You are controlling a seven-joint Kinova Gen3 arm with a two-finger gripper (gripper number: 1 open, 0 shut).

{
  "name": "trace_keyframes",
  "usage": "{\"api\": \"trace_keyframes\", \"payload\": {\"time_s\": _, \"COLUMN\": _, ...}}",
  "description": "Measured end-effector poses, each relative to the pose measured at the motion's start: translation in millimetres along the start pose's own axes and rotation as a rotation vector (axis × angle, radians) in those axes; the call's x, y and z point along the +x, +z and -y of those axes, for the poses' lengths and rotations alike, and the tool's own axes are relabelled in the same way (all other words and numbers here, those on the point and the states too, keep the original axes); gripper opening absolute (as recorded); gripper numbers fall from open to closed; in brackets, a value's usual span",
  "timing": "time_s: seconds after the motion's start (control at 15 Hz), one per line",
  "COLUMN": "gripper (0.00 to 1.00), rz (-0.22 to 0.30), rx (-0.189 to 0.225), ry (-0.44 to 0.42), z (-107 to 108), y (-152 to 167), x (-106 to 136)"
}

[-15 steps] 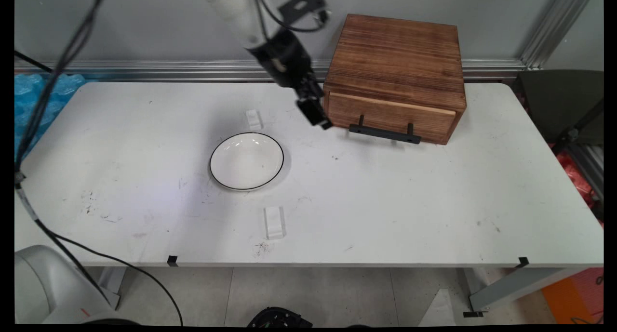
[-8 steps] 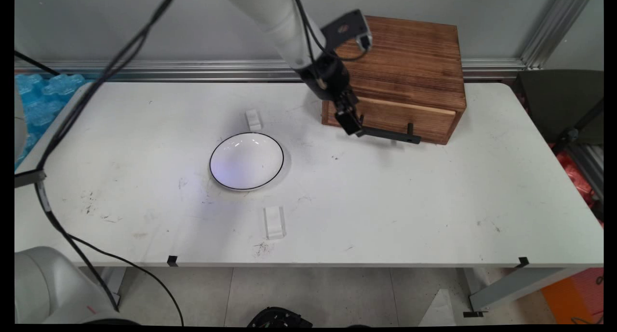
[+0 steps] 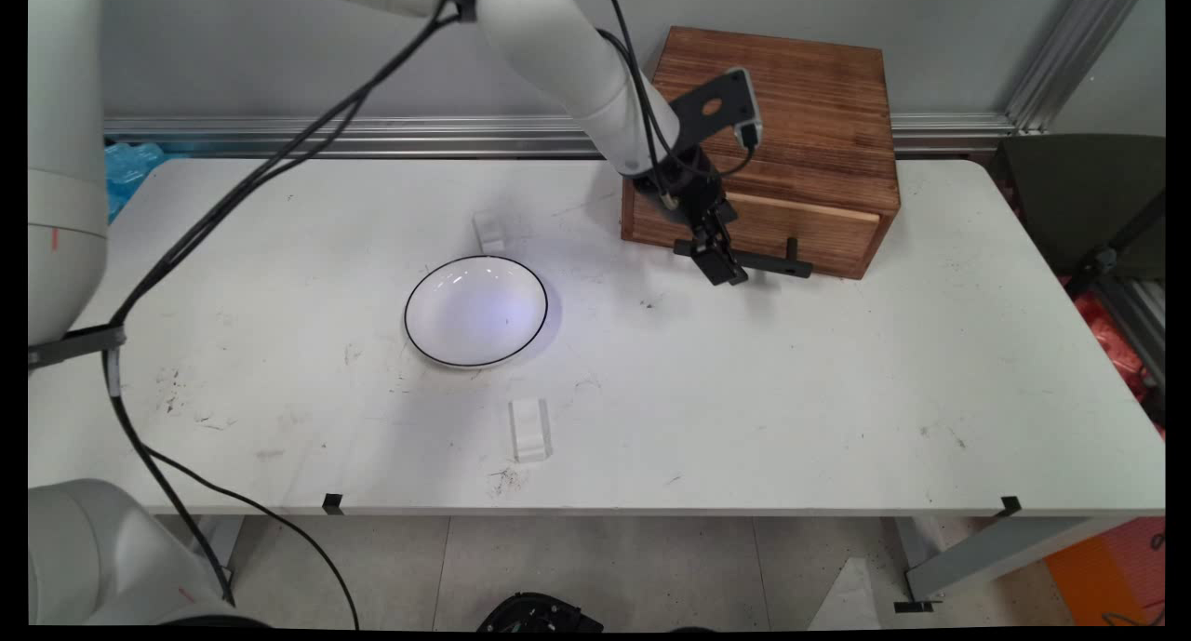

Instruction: Open the drawer

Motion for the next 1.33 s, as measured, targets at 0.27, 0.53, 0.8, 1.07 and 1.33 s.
{"api": "trace_keyframes", "payload": {"time_s": 0.27, "gripper": 1.0, "rz": -0.004, "rx": -0.005, "ry": 0.049, "z": 2, "y": 28, "x": -1}}
{"api": "trace_keyframes", "payload": {"time_s": 0.53, "gripper": 1.0, "rz": -0.003, "rx": -0.012, "ry": 0.092, "z": 4, "y": 48, "x": -1}}
{"api": "trace_keyframes", "payload": {"time_s": 0.8, "gripper": 1.0, "rz": 0.005, "rx": -0.018, "ry": 0.129, "z": 4, "y": 64, "x": -3}}
{"api": "trace_keyframes", "payload": {"time_s": 1.07, "gripper": 1.0, "rz": 0.014, "rx": -0.023, "ry": 0.151, "z": 3, "y": 72, "x": -4}}
{"api": "trace_keyframes", "payload": {"time_s": 1.33, "gripper": 1.0, "rz": 0.02, "rx": -0.033, "ry": 0.17, "z": -4, "y": 76, "x": -3}}
